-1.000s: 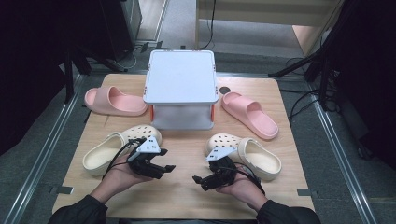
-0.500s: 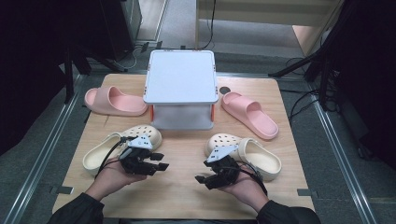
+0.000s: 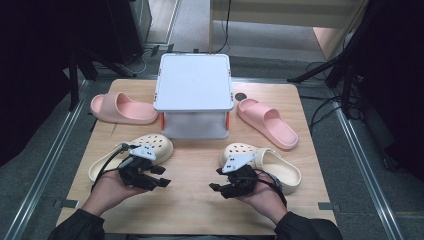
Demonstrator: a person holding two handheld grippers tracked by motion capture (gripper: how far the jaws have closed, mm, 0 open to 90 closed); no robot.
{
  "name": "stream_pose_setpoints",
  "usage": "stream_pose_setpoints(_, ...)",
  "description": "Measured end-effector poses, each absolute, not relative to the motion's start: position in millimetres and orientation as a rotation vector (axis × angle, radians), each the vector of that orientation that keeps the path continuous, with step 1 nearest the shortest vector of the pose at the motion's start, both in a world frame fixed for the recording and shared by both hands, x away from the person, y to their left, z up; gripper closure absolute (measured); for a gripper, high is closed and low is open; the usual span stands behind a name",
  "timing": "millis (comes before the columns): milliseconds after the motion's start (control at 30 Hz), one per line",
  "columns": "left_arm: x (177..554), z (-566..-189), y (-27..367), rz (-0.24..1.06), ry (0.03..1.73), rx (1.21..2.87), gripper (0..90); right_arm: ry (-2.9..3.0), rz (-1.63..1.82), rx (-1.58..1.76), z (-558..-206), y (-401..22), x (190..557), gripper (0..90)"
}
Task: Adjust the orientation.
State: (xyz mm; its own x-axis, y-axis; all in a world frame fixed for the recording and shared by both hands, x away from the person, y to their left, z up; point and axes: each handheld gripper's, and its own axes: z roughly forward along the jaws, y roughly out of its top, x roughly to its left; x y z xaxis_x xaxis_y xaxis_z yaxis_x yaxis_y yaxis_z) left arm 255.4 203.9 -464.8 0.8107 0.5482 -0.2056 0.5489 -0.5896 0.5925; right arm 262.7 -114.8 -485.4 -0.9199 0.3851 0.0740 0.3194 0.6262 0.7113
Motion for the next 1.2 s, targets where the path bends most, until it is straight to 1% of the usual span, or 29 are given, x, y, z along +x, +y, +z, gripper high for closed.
stream_pose_setpoints(167,250.5,-461.1,219.2,0.037,0.848,2.334,48.4,2.791,1.160,0.596,-485.7,-107.8,265.1,45.5)
stream_pose_setpoints(433,238.4,-450.8,252.8,0.088,0.963,2.279,48.7,2.847,1.126,0.546,-488.1,-95.0,270.2,45.5)
stream_pose_setpoints(567,233.4,-444.6,267.7,0.135,0.991,2.268,47.8,2.871,1.123,0.520,-488.6,-88.2,271.8,46.3)
stream_pose_setpoints(633,231.7,-441.6,277.0,0.136,0.997,2.245,47.6,2.876,1.121,0.516,-488.6,-87.3,272.0,46.4)
stream_pose_setpoints(733,231.4,-439.4,289.5,0.181,1.039,2.231,47.4,2.878,1.119,0.504,-488.8,-85.6,272.2,46.5)
stream_pose_setpoints(867,238.8,-447.8,299.2,0.213,1.062,2.241,47.8,2.881,1.108,0.504,-489.2,-85.1,271.9,46.6)
stream_pose_setpoints(1067,258.8,-473.0,298.9,0.195,1.062,2.245,47.4,2.882,1.095,0.507,-489.3,-86.6,271.0,48.1)
stream_pose_setpoints(1133,264.7,-478.6,298.2,0.196,1.063,2.247,48.8,2.882,1.096,0.516,-489.5,-87.6,270.0,48.8)
stream_pose_setpoints(1200,271.0,-482.6,298.8,0.169,1.070,2.245,53.5,2.878,1.097,0.519,-489.9,-88.8,269.5,49.1)
